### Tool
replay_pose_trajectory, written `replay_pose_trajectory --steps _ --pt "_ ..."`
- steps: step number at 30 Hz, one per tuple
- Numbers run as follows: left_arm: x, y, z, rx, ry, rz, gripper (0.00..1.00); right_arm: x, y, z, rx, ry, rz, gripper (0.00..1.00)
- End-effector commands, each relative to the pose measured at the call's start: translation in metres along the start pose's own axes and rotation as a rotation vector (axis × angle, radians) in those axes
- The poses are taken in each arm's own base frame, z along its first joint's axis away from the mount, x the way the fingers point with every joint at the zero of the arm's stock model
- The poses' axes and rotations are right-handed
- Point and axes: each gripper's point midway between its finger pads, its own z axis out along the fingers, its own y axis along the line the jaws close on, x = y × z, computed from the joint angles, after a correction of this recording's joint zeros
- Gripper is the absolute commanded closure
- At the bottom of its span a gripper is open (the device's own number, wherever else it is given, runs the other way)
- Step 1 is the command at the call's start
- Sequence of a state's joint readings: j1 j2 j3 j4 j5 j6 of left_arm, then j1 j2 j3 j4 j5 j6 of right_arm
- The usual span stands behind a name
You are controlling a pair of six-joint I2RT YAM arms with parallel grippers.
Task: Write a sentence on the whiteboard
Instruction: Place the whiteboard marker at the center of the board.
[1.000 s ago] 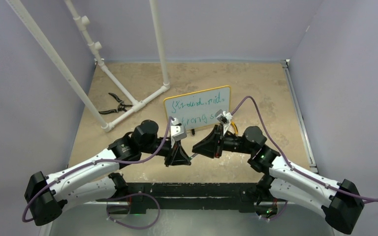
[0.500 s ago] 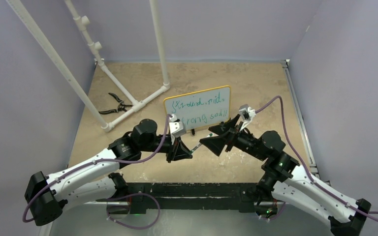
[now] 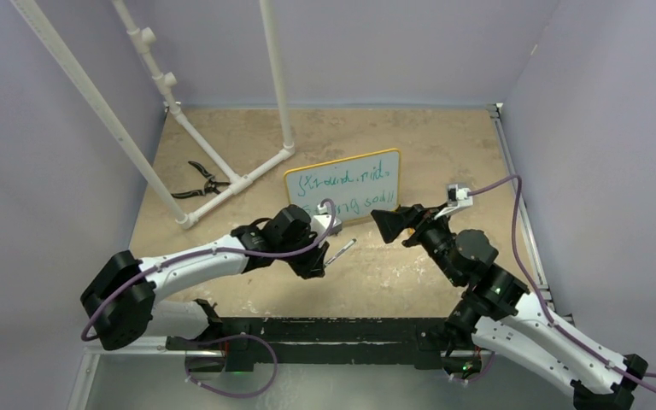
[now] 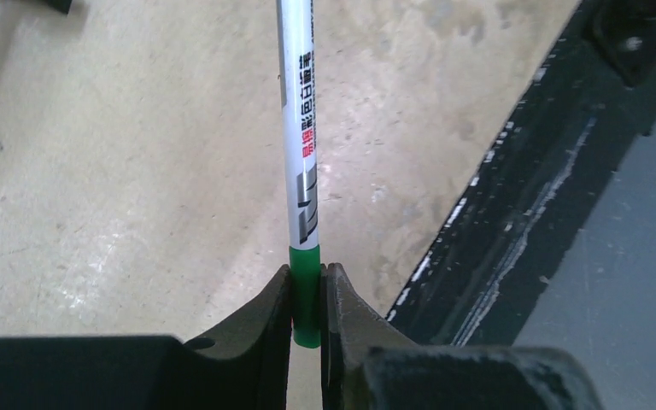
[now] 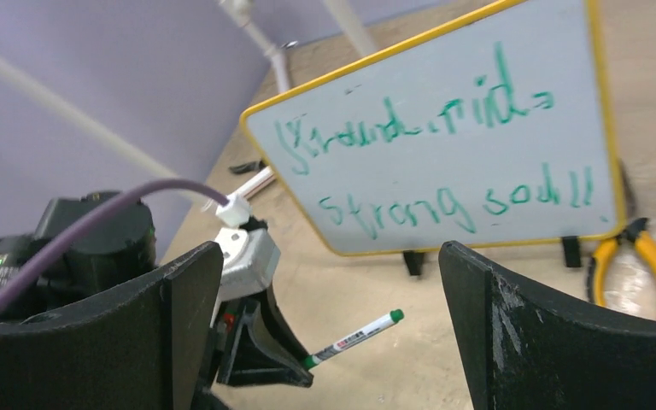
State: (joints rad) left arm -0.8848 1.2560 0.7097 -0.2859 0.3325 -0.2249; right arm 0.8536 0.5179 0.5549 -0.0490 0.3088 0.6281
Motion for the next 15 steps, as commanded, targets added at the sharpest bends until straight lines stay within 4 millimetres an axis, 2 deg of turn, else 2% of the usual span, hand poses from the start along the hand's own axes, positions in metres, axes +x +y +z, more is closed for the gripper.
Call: replay_pose_trajectory --steps 1,4,7,11,15 --pt "-0.001 0.022 0.006 -0.117 0.056 -0.018 0.83 -0.015 -0.031 -0.001 0.161 -0.101 -0.003 0.01" --pt "0.004 0.029 0.011 -0.135 0.09 -0.039 0.68 -0.013 -0.043 0.0 0.214 -0.117 -0.005 0.02" --pt "-0.002 0.037 0.009 -0.159 0.07 -0.059 0.52 -0.018 -0.052 0.0 0.267 -0.144 -0.017 0.01" --pt "-0.029 0.045 -0.006 -0.189 -0.043 -0.061 0.42 -0.025 -0.061 -0.002 0.317 -0.172 -0.053 0.01" --pt "-0.073 0.049 -0.042 -0.243 -0.255 -0.031 0.34 -0.036 -0.064 -0.006 0.348 -0.202 -0.098 0.01"
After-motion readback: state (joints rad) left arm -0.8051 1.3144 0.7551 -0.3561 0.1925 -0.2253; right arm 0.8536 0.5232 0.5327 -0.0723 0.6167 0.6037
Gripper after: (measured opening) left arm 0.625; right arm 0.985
